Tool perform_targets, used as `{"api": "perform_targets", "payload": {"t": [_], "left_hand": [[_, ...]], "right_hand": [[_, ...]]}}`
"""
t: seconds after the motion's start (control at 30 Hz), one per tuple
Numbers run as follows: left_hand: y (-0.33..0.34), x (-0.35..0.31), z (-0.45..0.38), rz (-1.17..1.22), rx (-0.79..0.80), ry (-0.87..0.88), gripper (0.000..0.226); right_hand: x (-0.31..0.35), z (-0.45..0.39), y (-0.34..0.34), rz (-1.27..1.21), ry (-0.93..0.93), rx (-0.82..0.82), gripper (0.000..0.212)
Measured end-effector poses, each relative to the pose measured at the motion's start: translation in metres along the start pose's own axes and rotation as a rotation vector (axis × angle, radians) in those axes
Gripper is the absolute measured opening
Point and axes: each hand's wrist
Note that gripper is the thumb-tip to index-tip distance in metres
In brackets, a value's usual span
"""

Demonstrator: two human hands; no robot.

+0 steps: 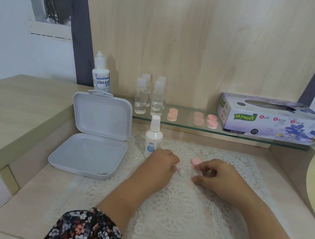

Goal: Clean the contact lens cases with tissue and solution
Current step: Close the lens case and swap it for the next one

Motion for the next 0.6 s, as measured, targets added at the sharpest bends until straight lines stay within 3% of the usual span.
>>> {"api": "perform_targets", "payload": {"t": [0.13, 0.6], "left_hand": [[-0.002, -0.0078, -0.0001, 0.131, -0.042, 0.059, 0.024], [0.0056, -0.0105, 0.0001, 0.11, 0.031, 0.114, 0.028]], "right_hand": [[0.0017, 0.0004, 0.0009, -0.002, -0.002, 0.0, 0.023], [0.0055, 0.0025, 0.0021, -0.06, -0.012, 0.008, 0.016]]}}
Point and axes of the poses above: each hand's wrist, its own z-axis away from the middle knuckle, its own y-axis out of the palm, x = y × z, and after that the axes turned 4 degrees about z, right-handed
